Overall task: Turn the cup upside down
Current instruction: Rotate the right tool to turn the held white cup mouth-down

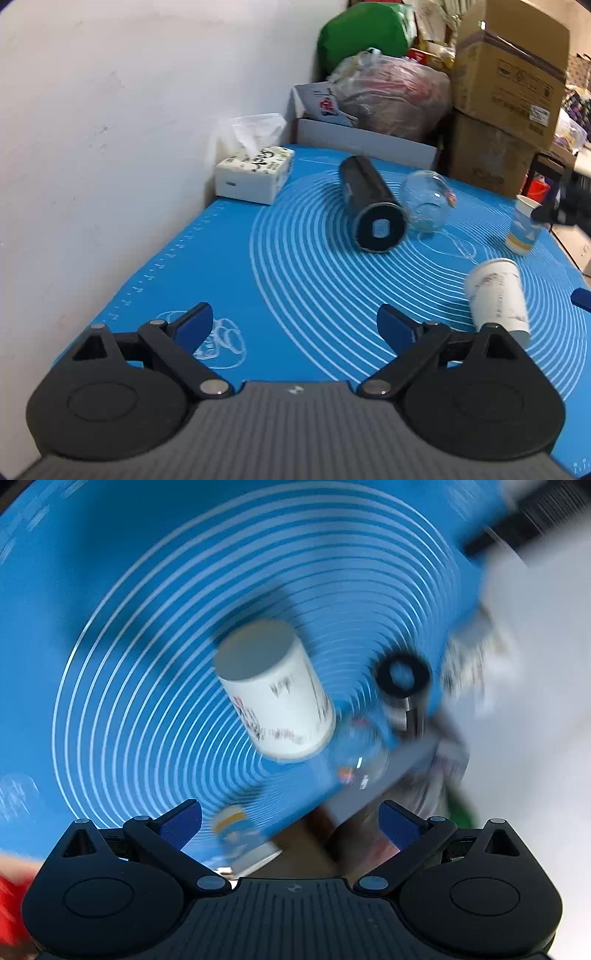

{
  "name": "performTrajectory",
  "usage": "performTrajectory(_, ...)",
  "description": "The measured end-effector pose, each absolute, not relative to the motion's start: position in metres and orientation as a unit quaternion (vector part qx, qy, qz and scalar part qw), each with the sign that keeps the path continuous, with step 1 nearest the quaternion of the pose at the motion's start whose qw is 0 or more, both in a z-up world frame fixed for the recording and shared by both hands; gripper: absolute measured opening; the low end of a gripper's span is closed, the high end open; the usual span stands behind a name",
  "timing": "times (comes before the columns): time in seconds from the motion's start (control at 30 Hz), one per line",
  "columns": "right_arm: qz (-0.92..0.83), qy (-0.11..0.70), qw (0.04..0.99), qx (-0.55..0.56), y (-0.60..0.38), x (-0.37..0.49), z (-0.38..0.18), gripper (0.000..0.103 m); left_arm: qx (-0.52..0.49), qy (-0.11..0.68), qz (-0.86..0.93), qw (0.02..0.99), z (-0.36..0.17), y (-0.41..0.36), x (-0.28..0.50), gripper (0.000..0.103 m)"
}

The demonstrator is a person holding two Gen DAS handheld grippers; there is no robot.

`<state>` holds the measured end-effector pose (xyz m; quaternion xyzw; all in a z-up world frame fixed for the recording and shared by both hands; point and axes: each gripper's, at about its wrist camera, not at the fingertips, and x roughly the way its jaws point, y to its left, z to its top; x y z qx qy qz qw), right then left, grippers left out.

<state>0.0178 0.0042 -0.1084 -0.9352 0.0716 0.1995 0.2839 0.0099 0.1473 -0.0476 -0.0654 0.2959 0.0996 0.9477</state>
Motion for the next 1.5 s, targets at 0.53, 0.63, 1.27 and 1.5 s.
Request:
performTrajectory(0.53,0.249,-0.077,-0.025,-0.965,-0.018,0.023,-0.172,0.086,-0.08,0.29,0.099,0.948,-0.064,0.165,0.008,0.095)
performTrajectory(0.63,0.248,-0.066,-0.028,-0.966,-0.016,0.03,-0.178,0.063,-0.085,0.291,0.1,0.948,-0.066,0.168,0.008,0.095)
performTrajectory(1.27,0.29,0.142,0.346,-0.881,0.016,0.044,-0.109,0.054,-0.079,0.293,0.092,0.948,-0.064,0.159,0.013,0.095)
performTrajectory(1.5,0.311,0.27,0.659,-0.629,0.005,0.072,-0.031,0.054,-0.071,0.295,0.084,0.949,-0.062,0.15,0.015,0.095)
